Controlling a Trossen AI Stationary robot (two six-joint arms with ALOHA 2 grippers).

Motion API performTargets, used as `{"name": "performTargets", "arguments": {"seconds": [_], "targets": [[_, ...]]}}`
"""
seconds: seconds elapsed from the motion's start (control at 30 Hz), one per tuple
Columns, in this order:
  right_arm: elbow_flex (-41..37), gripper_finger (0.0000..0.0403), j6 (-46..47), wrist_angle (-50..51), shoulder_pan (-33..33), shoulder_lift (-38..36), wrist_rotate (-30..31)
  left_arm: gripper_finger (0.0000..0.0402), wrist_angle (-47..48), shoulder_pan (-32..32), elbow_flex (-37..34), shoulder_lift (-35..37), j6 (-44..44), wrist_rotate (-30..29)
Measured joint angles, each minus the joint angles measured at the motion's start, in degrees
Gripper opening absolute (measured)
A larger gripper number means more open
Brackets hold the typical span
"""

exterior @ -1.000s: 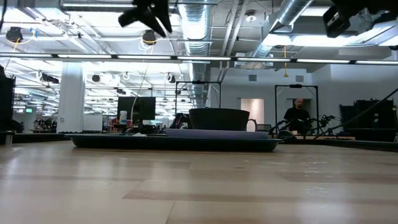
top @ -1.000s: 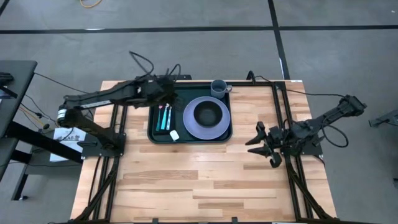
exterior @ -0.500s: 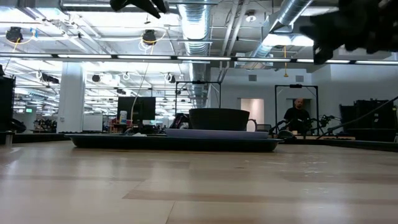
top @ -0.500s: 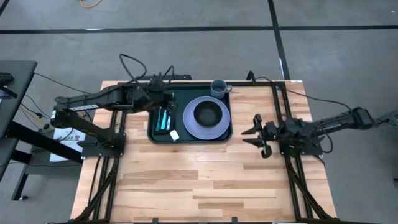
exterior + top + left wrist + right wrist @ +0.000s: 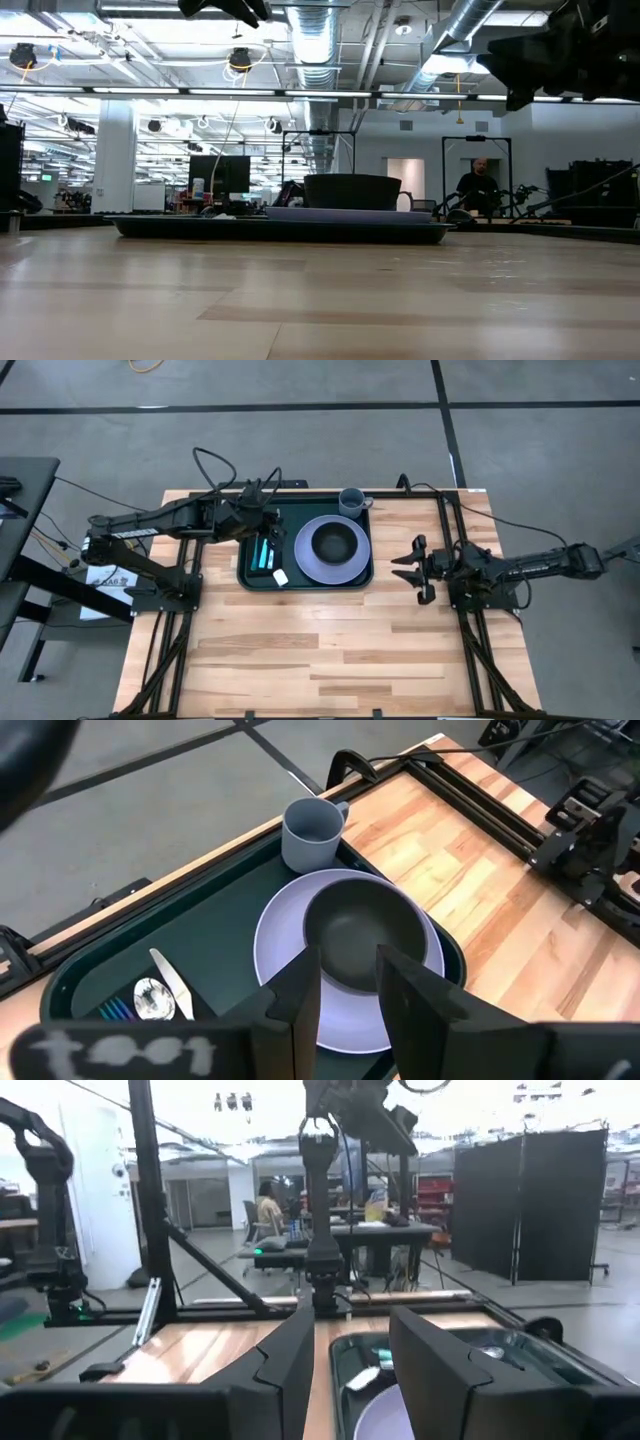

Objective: Set up tray
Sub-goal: Return to Home Position

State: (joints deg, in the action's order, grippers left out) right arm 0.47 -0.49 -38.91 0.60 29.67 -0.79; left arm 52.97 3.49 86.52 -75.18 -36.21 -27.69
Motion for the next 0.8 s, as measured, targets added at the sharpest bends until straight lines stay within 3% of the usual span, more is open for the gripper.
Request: {"name": "performTargets", "arguments": {"seconds": [0.3,0.67,0.8], "targets": [[0.0,0.0123,0.4,5.1,0.0,-7.9,-0.8,0.0087,-0.2,-1.0,0.0,0.0,-0.4,0.0],[-0.1,0.0123,0.5,26.3,0.0,-28.4,1.1,0.0087,-0.2,-2.4,0.0,0.0,-2.5,0.1],[0.3,0.0123,1.4,31.0,0.0,-29.4,3.6,0.0087,-0.2,-3.1,0.0,0.0,-3.6,0.1]]}}
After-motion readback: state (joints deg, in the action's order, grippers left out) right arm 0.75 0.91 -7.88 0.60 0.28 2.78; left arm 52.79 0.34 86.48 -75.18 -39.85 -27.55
